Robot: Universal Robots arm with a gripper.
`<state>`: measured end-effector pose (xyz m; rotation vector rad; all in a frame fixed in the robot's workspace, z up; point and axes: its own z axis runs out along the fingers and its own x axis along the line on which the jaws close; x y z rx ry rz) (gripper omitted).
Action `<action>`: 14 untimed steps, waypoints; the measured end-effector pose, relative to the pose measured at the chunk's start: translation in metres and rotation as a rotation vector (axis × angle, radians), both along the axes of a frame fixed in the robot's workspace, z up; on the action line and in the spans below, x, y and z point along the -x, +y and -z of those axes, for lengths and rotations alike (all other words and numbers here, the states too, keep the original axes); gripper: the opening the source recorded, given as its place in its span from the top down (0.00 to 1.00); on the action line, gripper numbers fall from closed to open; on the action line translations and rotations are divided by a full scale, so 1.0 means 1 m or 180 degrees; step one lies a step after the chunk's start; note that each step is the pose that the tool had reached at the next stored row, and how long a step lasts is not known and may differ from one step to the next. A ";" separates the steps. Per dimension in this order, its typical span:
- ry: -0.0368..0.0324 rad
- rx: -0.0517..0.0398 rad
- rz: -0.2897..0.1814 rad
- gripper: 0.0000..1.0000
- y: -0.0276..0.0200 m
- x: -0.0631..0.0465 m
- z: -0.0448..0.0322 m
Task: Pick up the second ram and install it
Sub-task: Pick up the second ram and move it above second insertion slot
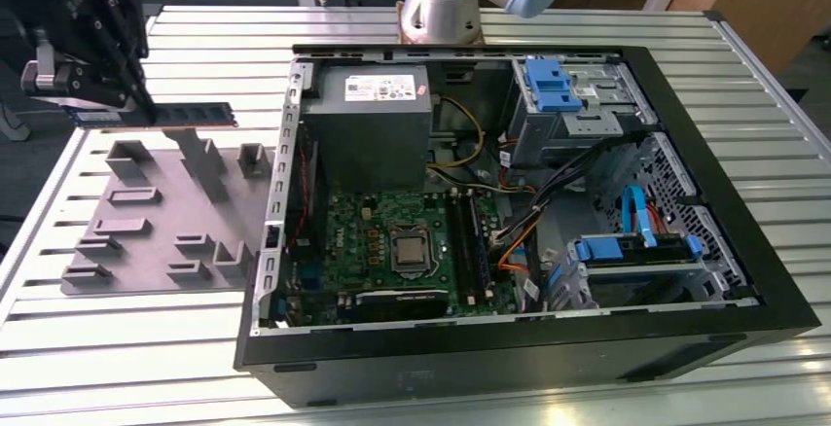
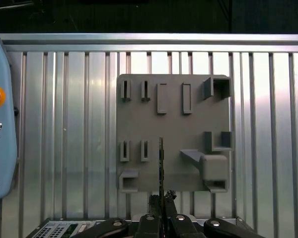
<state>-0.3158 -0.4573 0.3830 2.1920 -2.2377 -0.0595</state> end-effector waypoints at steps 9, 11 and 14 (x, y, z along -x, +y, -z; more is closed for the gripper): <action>0.0000 0.0000 0.0000 0.86 0.0000 -0.004 -0.0001; 0.0000 0.0000 0.0000 0.86 0.0000 -0.005 0.0000; 0.0000 0.0000 0.0000 0.86 0.0000 -0.006 0.0000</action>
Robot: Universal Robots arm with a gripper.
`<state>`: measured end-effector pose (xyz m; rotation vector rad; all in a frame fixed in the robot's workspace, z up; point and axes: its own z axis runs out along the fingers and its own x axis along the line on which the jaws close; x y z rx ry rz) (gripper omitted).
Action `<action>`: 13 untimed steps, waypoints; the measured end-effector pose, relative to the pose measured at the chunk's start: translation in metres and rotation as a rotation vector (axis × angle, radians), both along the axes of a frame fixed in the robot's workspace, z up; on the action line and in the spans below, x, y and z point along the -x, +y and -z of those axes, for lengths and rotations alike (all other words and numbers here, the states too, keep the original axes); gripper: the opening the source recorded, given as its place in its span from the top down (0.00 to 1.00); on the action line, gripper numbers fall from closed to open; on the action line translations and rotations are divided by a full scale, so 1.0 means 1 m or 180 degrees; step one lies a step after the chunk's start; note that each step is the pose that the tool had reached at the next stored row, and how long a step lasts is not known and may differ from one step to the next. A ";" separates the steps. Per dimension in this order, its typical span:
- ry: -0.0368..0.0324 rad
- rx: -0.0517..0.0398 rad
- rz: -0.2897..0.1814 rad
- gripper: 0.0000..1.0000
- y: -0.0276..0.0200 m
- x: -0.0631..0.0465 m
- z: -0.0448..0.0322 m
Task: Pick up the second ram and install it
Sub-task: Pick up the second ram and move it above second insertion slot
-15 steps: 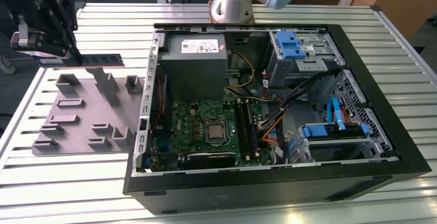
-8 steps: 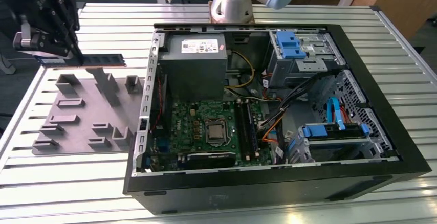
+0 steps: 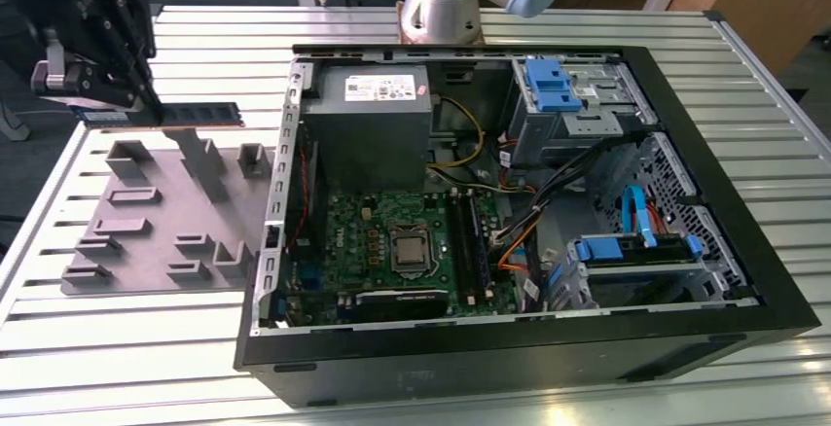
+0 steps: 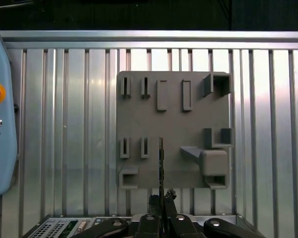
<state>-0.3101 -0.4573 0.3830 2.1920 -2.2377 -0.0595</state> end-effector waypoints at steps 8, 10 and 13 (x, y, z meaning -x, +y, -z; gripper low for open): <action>0.0000 0.0000 0.0000 0.86 0.0000 -0.002 0.0000; 0.0000 0.0000 0.0000 0.86 0.0000 -0.003 0.0000; 0.0000 0.0000 0.0000 0.86 0.0000 -0.005 0.0000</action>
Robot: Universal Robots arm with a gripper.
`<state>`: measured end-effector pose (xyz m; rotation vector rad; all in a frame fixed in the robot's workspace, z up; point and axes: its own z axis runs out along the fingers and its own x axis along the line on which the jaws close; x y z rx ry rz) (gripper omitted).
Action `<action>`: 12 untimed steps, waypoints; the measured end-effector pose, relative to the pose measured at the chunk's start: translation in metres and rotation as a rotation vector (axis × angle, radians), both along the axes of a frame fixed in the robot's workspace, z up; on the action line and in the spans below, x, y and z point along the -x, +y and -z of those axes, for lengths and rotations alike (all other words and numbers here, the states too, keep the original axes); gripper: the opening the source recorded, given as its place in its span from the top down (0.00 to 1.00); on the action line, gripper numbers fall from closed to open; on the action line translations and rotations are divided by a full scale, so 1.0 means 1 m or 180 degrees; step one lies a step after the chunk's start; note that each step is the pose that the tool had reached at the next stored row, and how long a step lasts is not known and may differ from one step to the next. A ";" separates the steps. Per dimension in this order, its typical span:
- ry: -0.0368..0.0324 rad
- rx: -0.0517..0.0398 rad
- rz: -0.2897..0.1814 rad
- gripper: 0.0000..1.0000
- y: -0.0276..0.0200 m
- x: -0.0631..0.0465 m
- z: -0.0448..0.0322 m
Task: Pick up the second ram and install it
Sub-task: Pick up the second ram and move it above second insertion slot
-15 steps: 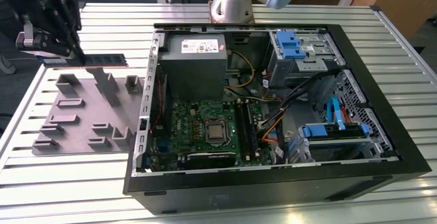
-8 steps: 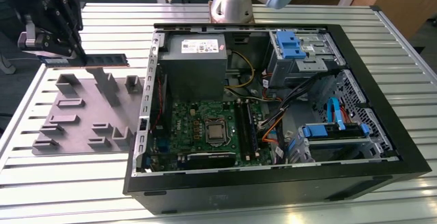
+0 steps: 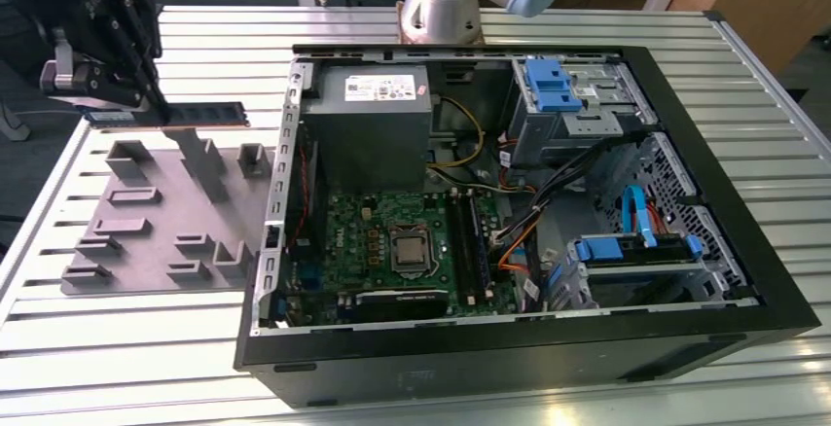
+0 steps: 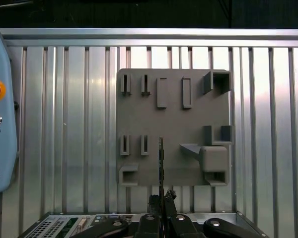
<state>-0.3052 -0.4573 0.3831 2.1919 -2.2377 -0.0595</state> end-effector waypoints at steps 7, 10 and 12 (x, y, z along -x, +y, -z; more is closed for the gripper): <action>0.0000 0.0000 0.0000 0.86 0.0000 -0.007 0.0000; 0.0000 0.0000 0.0000 0.86 0.0000 -0.009 0.0000; 0.0000 0.0000 0.0000 0.86 0.0000 -0.011 0.0000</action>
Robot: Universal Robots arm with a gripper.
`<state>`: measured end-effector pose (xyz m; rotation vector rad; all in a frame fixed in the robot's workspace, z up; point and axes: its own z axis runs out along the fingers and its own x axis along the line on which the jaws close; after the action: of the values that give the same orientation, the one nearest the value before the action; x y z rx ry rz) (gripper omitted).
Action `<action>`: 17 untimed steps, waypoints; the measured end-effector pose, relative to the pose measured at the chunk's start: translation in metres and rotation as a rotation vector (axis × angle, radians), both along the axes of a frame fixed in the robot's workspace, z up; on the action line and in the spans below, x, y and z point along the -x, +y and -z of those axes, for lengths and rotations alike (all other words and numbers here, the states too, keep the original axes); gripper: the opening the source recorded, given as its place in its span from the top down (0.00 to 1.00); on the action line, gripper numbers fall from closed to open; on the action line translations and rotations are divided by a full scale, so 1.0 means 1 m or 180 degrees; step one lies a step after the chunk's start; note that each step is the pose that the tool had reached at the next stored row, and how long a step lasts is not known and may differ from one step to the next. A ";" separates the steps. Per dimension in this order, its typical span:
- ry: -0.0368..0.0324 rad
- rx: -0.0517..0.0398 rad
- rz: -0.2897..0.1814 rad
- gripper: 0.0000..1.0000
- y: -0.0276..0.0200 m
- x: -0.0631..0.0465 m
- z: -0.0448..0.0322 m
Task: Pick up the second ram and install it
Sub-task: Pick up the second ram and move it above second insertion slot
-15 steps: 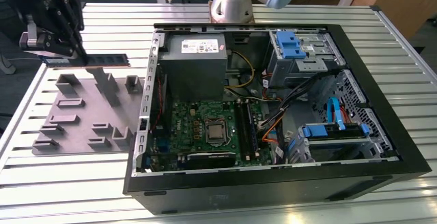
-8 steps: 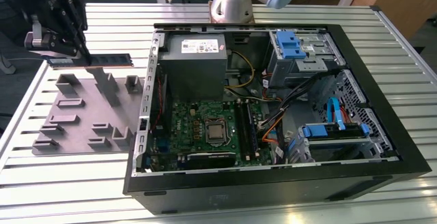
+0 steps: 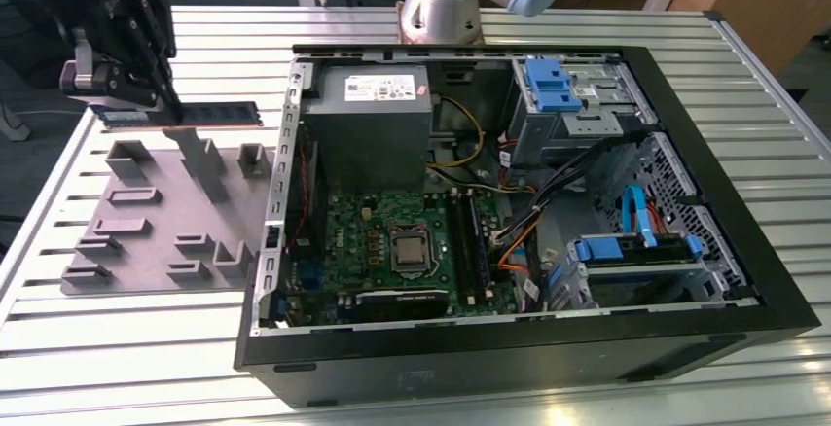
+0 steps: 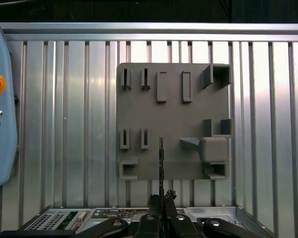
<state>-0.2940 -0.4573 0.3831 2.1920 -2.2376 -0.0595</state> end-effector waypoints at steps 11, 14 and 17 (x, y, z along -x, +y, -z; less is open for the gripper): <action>0.0000 0.0000 0.0000 0.86 0.0000 -0.010 0.0000; 0.0000 0.0000 0.0000 0.86 0.0000 -0.014 0.0000; 0.0000 0.0000 0.0000 0.86 0.0000 -0.018 0.0000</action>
<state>-0.2762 -0.4573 0.3830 2.1920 -2.2377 -0.0595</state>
